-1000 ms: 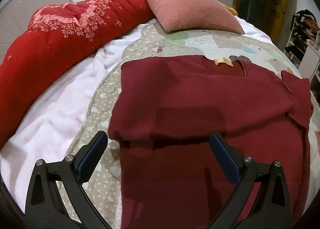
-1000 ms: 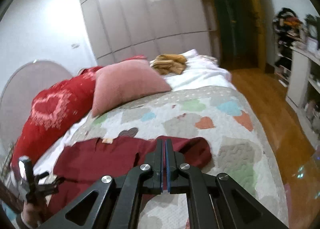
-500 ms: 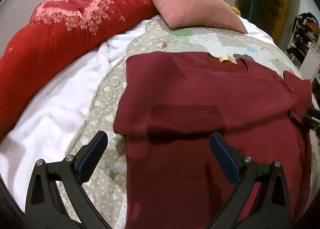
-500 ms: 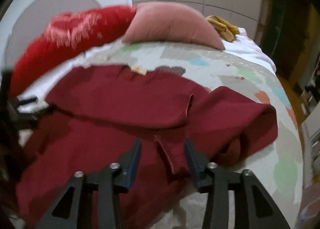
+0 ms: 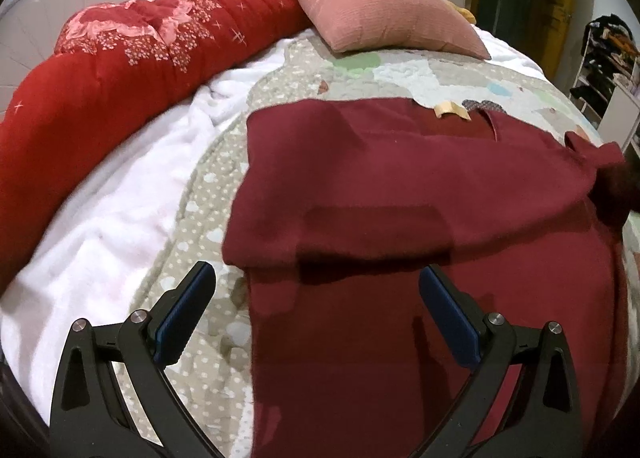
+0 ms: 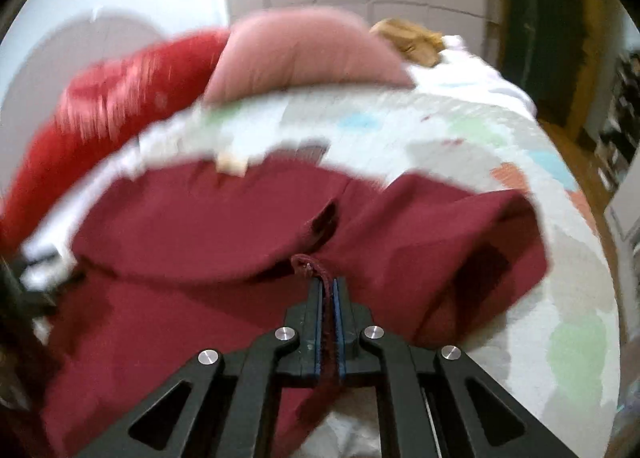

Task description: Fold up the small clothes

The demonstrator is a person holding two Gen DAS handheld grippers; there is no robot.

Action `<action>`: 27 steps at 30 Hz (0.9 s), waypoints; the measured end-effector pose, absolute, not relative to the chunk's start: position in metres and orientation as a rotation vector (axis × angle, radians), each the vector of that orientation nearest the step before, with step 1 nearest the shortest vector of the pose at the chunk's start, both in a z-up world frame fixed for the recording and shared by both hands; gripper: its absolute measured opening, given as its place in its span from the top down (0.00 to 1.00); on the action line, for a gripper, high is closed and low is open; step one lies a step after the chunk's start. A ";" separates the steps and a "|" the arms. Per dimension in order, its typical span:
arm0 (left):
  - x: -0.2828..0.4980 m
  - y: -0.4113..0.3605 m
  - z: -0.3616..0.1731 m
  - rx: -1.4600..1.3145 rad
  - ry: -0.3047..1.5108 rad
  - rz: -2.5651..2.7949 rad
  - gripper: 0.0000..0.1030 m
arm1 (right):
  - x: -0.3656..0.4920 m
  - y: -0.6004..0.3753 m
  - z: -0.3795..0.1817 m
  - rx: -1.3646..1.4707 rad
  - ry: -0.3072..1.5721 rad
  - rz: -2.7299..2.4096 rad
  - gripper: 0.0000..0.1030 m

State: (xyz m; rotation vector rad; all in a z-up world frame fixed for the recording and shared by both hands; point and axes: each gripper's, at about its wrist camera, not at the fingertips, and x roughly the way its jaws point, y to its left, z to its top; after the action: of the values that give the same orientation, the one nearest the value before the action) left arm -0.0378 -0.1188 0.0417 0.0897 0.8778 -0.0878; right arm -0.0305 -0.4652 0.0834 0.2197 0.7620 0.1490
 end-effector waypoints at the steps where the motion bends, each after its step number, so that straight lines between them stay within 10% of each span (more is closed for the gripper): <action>1: -0.037 -0.117 0.043 0.077 0.877 -0.088 0.01 | -0.039 -0.480 0.097 0.269 0.725 0.140 0.96; 13: -0.045 -0.122 0.057 0.042 0.858 -0.124 0.01 | -0.091 -0.550 0.235 0.323 0.460 0.068 0.96; 27: -0.049 -0.091 0.085 -0.012 0.793 -0.100 0.01 | -0.076 -0.401 0.304 -0.115 0.392 0.381 0.96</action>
State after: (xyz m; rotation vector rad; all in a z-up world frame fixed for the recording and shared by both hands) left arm -0.0493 -0.0913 0.0855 -0.0116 0.7932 -0.0998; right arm -0.0756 -0.4006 0.3043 -0.1150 0.3923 0.3812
